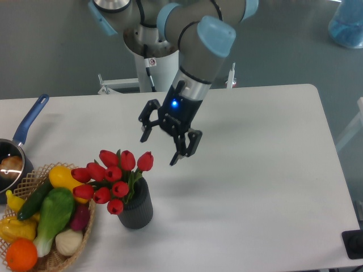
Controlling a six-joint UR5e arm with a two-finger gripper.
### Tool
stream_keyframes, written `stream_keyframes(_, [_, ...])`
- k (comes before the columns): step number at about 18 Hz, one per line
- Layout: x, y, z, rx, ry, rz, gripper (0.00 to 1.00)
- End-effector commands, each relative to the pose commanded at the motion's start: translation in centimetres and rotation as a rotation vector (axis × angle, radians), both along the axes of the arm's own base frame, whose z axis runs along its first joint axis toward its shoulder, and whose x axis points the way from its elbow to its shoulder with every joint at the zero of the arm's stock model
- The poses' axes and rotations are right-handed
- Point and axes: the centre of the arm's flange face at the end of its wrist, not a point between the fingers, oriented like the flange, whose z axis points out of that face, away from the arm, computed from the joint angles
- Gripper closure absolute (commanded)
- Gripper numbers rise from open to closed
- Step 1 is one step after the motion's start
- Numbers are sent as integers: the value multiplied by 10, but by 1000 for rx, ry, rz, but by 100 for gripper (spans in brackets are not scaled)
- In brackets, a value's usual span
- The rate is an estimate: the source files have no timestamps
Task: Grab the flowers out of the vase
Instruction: 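Lower the open gripper around the tulip stems above the vase rim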
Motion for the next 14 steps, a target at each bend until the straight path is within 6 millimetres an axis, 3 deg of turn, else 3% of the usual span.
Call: stream_keyframes(14, [9,31,-8,57,-4,-81,0])
